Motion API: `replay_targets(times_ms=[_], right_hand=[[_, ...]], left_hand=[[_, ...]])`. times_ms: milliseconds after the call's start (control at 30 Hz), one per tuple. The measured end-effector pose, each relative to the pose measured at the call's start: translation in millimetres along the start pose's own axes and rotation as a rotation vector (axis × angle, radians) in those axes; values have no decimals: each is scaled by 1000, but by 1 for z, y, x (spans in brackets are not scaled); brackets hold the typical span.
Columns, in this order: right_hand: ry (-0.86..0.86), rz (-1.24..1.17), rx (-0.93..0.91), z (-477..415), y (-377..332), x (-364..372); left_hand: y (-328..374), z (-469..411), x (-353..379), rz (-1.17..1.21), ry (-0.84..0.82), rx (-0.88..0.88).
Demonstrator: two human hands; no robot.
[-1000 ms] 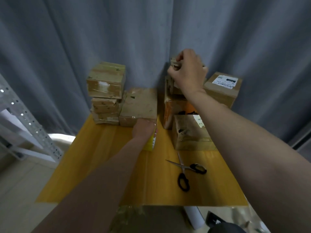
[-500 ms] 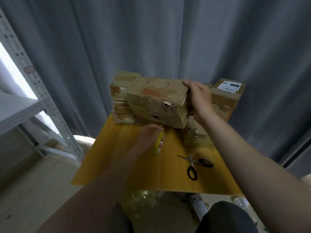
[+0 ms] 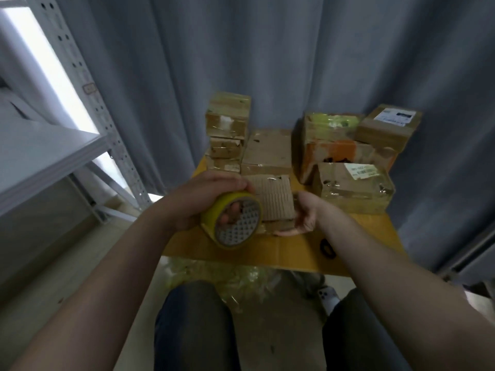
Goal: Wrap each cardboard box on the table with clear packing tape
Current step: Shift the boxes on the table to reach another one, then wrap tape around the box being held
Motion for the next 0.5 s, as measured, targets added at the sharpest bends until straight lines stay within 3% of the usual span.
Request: replay_targets(times_ms=[100, 233, 300, 367, 433, 500], right_hand=[[73, 149, -96, 3, -1, 3], [243, 577, -305, 20, -22, -1], [356, 781, -522, 30, -45, -3], [402, 827, -882, 49, -72, 5], [251, 860, -1178, 73, -81, 32], [43, 1155, -1191, 77, -65, 66]], left_hand=[[-10, -3, -8, 105, 135, -35], [-24, -1, -11, 227, 258, -82], [-30, 1, -10, 293, 283, -71], [-38, 1, -6, 302, 291, -61], [-45, 0, 0, 274, 279, -71], [-49, -2, 8, 247, 261, -90]])
Point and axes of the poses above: each hand's wrist, its own z-axis away from the middle knuckle, its own x-axis out of the palm, y = z × x, the point moved 8 cm from there along -z, towards the middle knuckle, and after that the axes turned 13 degrees about -z, right-handed, at the moved point
